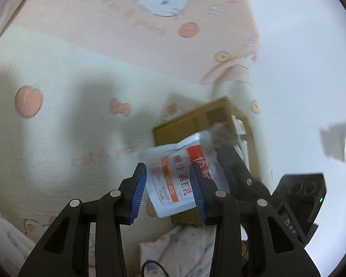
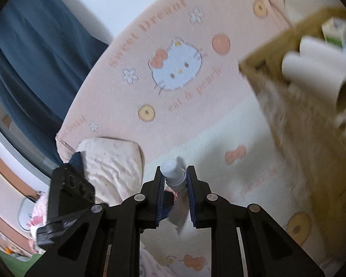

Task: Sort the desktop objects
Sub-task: 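Carry the sachet over the box and lower it in front of the tubes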

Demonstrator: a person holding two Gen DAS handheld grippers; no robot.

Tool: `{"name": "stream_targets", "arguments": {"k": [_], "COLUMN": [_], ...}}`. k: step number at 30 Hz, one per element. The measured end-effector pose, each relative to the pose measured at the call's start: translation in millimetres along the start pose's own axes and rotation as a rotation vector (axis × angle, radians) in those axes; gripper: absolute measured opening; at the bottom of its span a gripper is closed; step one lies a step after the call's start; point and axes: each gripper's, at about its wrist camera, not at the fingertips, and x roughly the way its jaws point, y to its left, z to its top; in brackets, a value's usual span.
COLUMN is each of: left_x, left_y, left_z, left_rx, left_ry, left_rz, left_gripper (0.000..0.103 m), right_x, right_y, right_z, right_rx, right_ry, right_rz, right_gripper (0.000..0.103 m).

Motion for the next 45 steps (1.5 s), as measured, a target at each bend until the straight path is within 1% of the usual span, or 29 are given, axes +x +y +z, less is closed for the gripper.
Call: {"name": "stream_targets", "arguments": {"k": [1, 3, 5, 7, 9, 12, 15, 19, 22, 26, 29, 31, 35, 40, 42, 43, 45], "left_x": [-1.0, -0.5, 1.9, 5.9, 8.6, 12.0, 17.7, 30.3, 45.2, 67.8, 90.4, 105.9, 129.5, 157.9, 167.8, 172.2, 177.1], "left_y": [-10.9, -24.6, -33.0, -39.9, -48.1, -63.7, -88.8, -119.7, -144.4, -169.2, -190.0, -198.9, -208.1, -209.9, -207.9, -208.7, -210.8], "left_z": [-0.9, -0.5, 1.1, 3.2, 4.3, 3.8, 5.4, 10.0, 11.5, 9.8, 5.2, 2.7, -4.9, -13.6, -15.4, -17.0, -20.5], "left_rx": [0.023, 0.045, 0.053, 0.055, 0.058, 0.101, 0.163, 0.216, 0.268, 0.303, 0.365, 0.384, 0.400, 0.392, 0.380, 0.389, 0.398], "left_ry": [-0.017, -0.025, -0.020, -0.013, -0.019, -0.020, -0.022, -0.005, 0.018, 0.057, 0.089, 0.119, 0.177, 0.270, 0.305, 0.312, 0.325], "left_rz": [0.001, -0.003, -0.020, -0.017, -0.026, -0.031, -0.033, -0.045, -0.053, -0.063, -0.032, -0.023, -0.003, 0.062, 0.094, 0.124, 0.148], "left_gripper": [0.040, 0.040, 0.039, 0.039, 0.039, 0.039, 0.039, 0.039, 0.038, 0.038, 0.038, 0.038, 0.037, 0.036, 0.036, 0.032, 0.028], "right_x": [-3.8, -9.8, -13.7, -18.1, -25.2, -34.7, -47.1, -66.4, -84.1, -105.9, -118.9, -127.5, -139.0, -143.2, -140.6, -139.1, -133.7], "right_y": [1.8, 3.5, 0.1, -5.0, -6.5, -9.9, -16.4, -28.3, -37.4, -57.0, -75.1, -87.2, -108.5, -133.7, -142.8, -147.2, -155.2], "right_z": [3.1, 9.1, 13.9, 19.6, 25.4, 35.3, 46.2, 60.7, 71.8, 85.3, 93.2, 96.5, 97.3, 93.9, 92.6, 91.7, 90.4], "right_rx": [-0.009, -0.028, -0.026, -0.019, -0.041, -0.052, -0.050, -0.018, -0.016, -0.003, 0.020, 0.032, 0.058, 0.095, 0.106, 0.115, 0.139], "right_ry": [-0.006, -0.012, -0.005, 0.006, 0.001, -0.006, -0.022, -0.045, -0.065, -0.077, -0.071, -0.067, -0.058, -0.015, 0.020, 0.037, 0.077], "right_rz": [-0.003, -0.011, -0.013, -0.015, -0.020, -0.022, -0.011, 0.017, -0.007, -0.033, -0.057, -0.078, -0.098, -0.119, -0.142, -0.146, -0.130], "right_gripper": [0.016, 0.016, 0.016, 0.016, 0.016, 0.016, 0.016, 0.016, 0.016, 0.016, 0.016, 0.016, 0.016, 0.016, 0.016, 0.016, 0.016]}}
